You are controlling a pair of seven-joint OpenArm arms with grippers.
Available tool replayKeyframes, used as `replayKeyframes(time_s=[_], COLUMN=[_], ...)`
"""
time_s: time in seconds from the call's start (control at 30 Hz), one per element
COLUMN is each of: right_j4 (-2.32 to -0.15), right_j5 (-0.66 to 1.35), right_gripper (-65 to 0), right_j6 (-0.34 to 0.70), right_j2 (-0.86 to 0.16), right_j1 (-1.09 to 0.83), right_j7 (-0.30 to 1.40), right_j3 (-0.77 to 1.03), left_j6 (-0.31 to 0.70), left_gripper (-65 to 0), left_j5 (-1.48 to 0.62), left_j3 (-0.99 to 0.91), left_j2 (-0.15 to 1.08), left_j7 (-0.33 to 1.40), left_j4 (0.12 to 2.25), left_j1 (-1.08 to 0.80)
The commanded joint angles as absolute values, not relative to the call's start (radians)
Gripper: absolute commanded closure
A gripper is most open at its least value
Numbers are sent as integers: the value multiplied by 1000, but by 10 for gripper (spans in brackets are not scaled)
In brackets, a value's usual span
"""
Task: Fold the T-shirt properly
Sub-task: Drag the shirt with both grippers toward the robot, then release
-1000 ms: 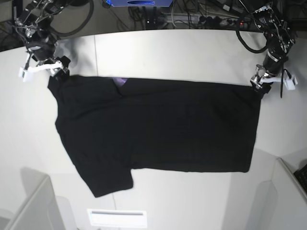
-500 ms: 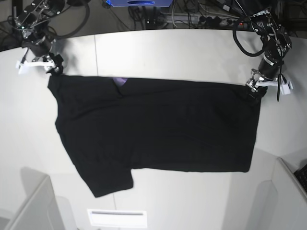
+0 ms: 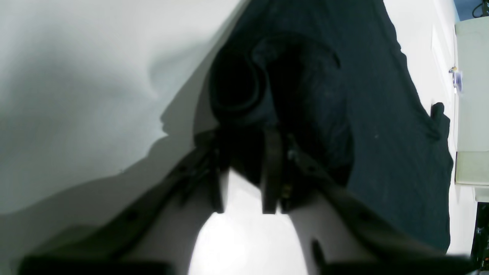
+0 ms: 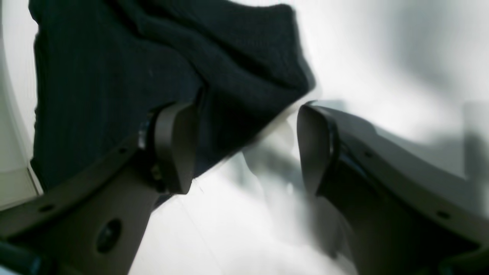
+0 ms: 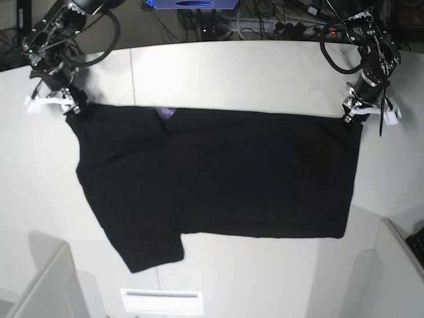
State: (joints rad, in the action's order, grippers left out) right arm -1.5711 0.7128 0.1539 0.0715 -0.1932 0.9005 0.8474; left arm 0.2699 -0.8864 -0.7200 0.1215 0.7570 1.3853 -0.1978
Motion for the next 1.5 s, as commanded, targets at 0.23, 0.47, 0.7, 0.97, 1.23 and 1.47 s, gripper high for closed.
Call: replayKeyframes(time_s=[0.23, 0.47, 0.7, 0.97, 1.23, 1.47], right_j4=[-1549, -1558, -1672, -1753, -1753, -1774], right_j5=[682, 682, 682, 677, 676, 684], right_gripper=[-207, 0, 0, 0, 0, 0], right_j6=[143, 143, 142, 136, 136, 136], right_j2=[65, 22, -4, -7, -38, -35], right_j1=[-183, -125, -56, 38, 108, 61], right_j7=[931, 951, 1132, 1250, 1287, 1288], right_j3=[848, 852, 857, 857, 857, 857], left_j6=[268, 268, 266, 171, 15, 16], left_gripper=[0, 0, 0, 0, 0, 0], left_j5=[-880, -880, -886, -900, -1136, -1110], left_j3=[-723, -723, -725, -727, -834, -828], left_j2=[131, 134, 154, 151, 160, 183], left_j7=[766, 768, 812, 895, 992, 992], left_j4=[1400, 1403, 1540, 1690, 1709, 1699], left_j1=[-199, -208, -243, -214, -160, -225])
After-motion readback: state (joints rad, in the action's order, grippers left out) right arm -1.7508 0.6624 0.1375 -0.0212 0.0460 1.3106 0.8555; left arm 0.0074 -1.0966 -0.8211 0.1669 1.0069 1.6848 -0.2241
